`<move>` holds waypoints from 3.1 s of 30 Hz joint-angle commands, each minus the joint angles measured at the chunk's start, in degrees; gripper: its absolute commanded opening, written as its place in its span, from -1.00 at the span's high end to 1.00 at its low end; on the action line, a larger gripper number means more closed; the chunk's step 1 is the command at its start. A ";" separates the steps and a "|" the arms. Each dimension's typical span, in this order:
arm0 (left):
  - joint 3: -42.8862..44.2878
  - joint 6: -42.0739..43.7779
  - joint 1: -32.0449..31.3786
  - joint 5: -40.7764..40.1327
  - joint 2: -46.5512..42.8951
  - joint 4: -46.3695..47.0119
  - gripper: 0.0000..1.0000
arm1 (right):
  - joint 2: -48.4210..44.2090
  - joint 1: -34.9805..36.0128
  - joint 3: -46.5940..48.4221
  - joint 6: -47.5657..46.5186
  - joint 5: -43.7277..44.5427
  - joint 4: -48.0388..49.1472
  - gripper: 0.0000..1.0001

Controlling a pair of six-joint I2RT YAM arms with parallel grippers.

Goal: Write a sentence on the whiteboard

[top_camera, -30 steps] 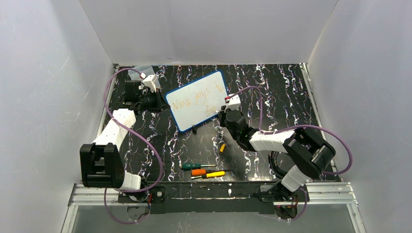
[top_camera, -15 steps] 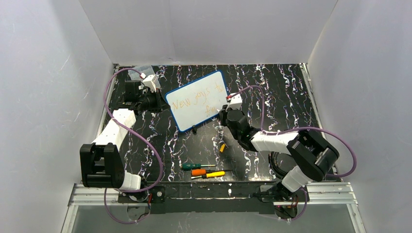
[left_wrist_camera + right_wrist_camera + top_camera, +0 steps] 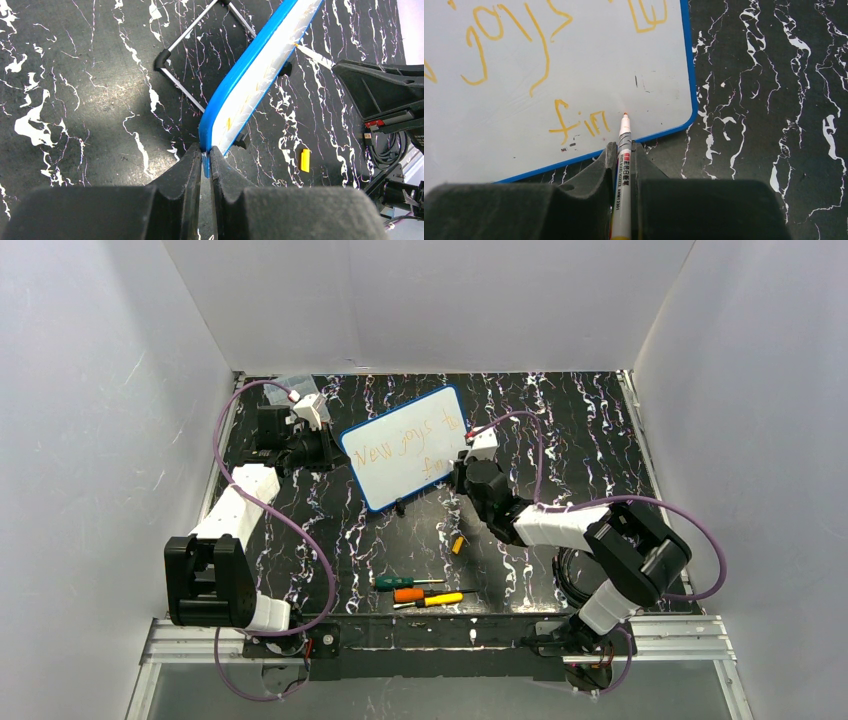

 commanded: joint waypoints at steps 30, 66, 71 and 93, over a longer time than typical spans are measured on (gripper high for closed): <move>0.54 0.49 0.25 0.92 -1.23 -0.57 1.00 | 1.25 -0.25 -1.36 1.17 -2.53 1.00 0.97; 0.49 0.47 0.31 0.94 -1.30 -0.49 1.00 | 1.93 -0.25 2.57 -0.21 0.89 0.40 0.97; 0.52 0.47 0.34 1.01 -1.26 -0.45 1.00 | 1.42 -0.25 0.69 0.80 1.33 -0.08 0.97; 0.49 0.38 0.34 0.88 -1.33 -0.40 1.00 | 2.12 -0.25 2.52 -0.70 6.30 1.00 0.97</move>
